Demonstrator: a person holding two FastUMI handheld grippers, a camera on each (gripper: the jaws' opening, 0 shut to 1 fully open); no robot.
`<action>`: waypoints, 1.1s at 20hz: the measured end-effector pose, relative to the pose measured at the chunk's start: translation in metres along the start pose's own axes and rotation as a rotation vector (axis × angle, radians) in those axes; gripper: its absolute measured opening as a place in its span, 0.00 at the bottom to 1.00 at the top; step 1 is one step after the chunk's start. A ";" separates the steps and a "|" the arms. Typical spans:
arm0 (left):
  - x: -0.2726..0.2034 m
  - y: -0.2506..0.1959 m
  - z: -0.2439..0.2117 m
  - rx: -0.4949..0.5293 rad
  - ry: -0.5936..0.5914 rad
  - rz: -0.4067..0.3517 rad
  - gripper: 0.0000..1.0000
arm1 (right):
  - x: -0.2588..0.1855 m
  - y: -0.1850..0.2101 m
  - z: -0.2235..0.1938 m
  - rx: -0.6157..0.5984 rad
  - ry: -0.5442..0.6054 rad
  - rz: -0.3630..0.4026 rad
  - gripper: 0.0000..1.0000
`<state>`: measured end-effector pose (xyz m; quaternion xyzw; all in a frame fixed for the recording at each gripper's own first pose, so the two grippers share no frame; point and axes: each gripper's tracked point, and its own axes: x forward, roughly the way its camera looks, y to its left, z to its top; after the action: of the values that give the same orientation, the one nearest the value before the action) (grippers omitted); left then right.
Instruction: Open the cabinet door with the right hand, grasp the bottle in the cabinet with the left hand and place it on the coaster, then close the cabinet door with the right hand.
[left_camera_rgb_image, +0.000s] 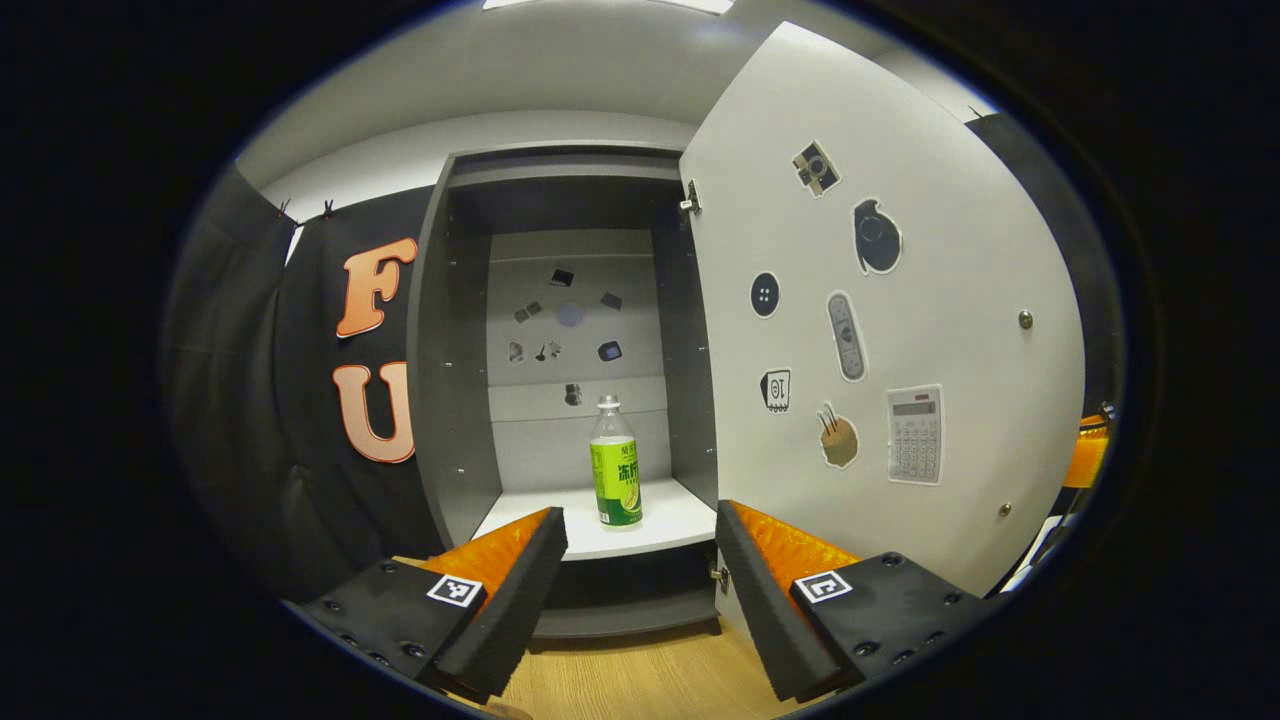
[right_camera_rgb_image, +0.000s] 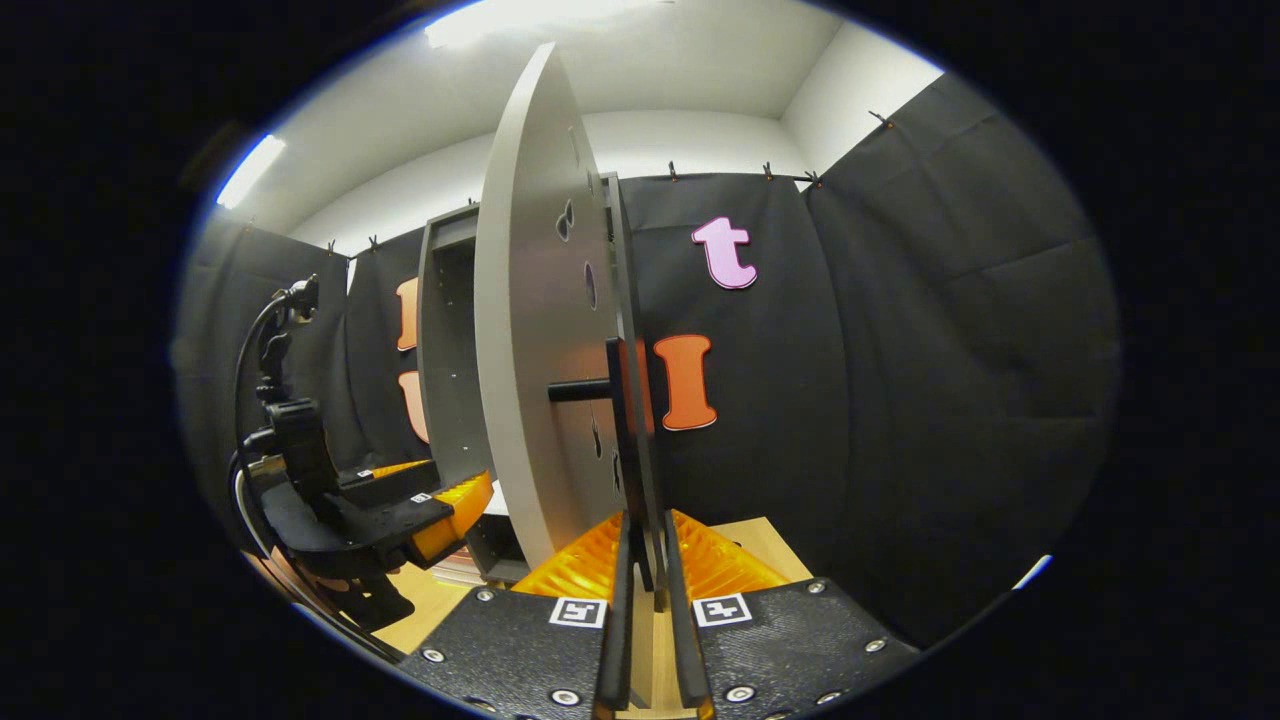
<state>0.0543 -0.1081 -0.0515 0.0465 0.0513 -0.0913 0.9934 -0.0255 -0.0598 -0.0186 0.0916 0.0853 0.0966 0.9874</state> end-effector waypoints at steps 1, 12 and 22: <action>0.005 0.001 0.001 -0.002 -0.005 -0.003 0.96 | 0.002 -0.002 0.001 0.001 0.003 -0.004 0.20; 0.063 0.021 0.003 -0.065 -0.012 -0.030 0.98 | -0.012 -0.003 0.011 -0.006 -0.034 -0.013 0.46; 0.132 0.041 -0.013 -0.058 0.019 -0.045 0.97 | -0.014 -0.024 0.023 -0.034 -0.079 -0.097 0.78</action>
<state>0.1901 -0.0898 -0.0758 0.0173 0.0643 -0.1114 0.9915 -0.0304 -0.0896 0.0010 0.0742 0.0491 0.0466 0.9950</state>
